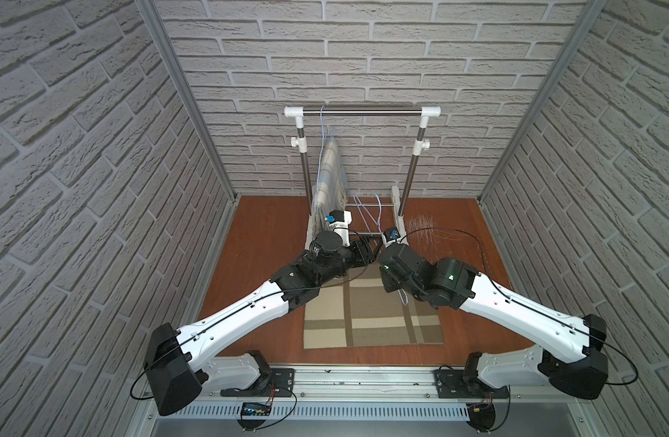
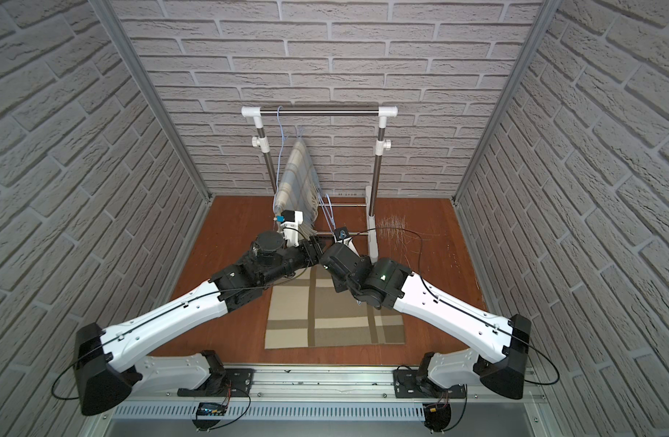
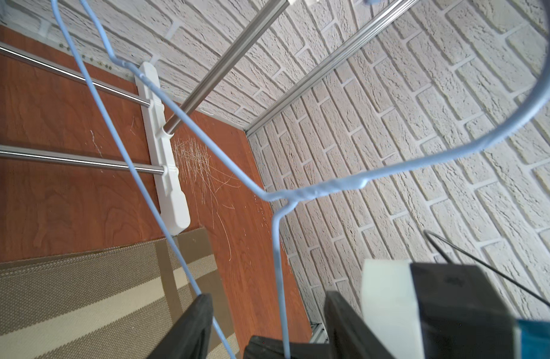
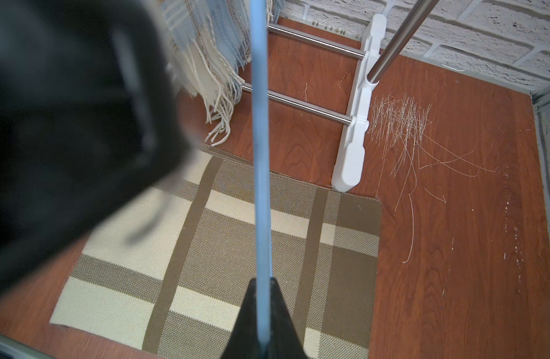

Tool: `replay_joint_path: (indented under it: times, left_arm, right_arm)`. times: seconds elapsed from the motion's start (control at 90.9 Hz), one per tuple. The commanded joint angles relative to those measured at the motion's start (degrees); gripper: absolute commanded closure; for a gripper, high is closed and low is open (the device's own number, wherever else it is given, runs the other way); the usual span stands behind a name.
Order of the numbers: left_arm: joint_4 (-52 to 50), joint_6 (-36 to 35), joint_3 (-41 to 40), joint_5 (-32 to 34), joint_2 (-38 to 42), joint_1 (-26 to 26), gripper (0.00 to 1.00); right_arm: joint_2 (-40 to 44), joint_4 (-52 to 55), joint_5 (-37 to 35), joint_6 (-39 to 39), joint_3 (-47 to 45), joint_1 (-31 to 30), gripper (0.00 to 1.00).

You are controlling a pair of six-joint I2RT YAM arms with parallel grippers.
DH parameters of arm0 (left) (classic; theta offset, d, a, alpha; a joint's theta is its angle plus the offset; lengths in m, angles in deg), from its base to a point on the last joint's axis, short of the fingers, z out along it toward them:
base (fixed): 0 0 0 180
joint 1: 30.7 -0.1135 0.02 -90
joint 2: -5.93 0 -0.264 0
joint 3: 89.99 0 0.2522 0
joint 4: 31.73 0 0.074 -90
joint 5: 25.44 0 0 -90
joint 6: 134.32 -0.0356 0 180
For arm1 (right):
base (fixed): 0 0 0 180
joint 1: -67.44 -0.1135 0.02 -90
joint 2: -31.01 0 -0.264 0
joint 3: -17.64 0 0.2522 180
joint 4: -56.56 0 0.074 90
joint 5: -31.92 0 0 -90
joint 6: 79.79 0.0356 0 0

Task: Hang the scarf on the hanger
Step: Pick up the hanger from the clothesline.

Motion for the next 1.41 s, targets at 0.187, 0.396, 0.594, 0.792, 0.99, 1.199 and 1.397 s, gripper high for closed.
replay_joint_path:
  times: [0.187,0.396,0.594,0.792,0.99,1.199,1.397]
  left_arm:
    - [4.8,-0.8,1.6,1.2,-4.6,0.2,0.41]
    - [5.5,-1.3,2.6,1.5,-7.7,-0.1,0.67]
    - [4.4,-1.7,1.1,2.9,-7.7,-0.4,0.92]
    - [10.7,-0.1,-4.7,-2.0,-10.3,-1.0,1.00]
    - [22.2,1.2,-14.3,-4.9,-13.1,-0.8,1.00]
    - [33.4,2.2,-23.9,-6.6,-17.2,-0.2,1.00]
    - [41.6,4.9,-30.3,-7.6,-21.7,0.3,1.00]
  right_arm:
    - [-1.3,-1.1,-2.4,0.6,-0.2,-1.2,0.97]
    - [-1.0,-1.2,-2.2,1.0,-2.0,-1.4,0.97]
    - [-1.1,0.3,-4.0,1.0,-3.8,-1.4,0.97]
    - [-1.0,0.9,-5.0,0.9,-5.9,-1.4,0.97]
    - [0.5,0.1,-4.9,1.8,-8.7,-1.4,0.90]
    - [4.4,0.1,-6.1,3.4,-11.0,-1.2,0.02]
    - [8.9,2.3,-6.7,4.5,-13.4,1.4,0.00]
